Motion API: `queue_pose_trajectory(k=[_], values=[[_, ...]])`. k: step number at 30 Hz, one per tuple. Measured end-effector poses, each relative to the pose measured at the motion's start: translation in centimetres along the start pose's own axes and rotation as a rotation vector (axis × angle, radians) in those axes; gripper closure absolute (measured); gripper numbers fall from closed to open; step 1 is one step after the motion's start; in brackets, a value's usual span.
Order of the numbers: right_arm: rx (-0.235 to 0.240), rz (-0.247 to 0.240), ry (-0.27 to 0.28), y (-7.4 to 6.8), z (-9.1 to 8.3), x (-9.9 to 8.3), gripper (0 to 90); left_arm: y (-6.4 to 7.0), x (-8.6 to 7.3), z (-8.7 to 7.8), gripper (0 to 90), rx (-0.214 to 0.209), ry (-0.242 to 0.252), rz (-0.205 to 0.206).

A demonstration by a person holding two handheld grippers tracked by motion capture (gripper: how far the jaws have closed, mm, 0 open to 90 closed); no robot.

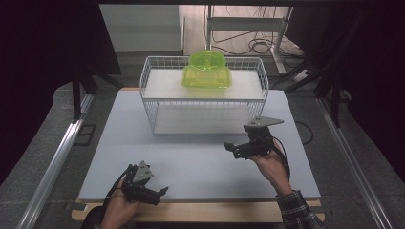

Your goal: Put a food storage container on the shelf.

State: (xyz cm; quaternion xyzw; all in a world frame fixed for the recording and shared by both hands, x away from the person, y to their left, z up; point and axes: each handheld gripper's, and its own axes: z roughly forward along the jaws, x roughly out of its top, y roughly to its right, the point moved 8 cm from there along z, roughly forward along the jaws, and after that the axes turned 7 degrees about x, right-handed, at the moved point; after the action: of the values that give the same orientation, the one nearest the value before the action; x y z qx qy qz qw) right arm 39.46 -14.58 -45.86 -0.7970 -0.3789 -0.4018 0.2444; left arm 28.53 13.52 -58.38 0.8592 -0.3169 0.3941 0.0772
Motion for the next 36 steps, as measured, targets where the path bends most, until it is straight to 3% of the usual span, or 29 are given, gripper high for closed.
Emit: queue_pose_trajectory(k=[17,36], values=[[-0.057,0.002,-0.035,-0.1,-0.5,-4.4,0.0,0.0,0.0,0.0,0.0,0.007,0.0,0.004],[-0.067,0.041,-0.081,-0.2,-0.9,-9.5,0.0,0.1,-0.2,0.2,0.0,0.013,-0.017,0.016]])
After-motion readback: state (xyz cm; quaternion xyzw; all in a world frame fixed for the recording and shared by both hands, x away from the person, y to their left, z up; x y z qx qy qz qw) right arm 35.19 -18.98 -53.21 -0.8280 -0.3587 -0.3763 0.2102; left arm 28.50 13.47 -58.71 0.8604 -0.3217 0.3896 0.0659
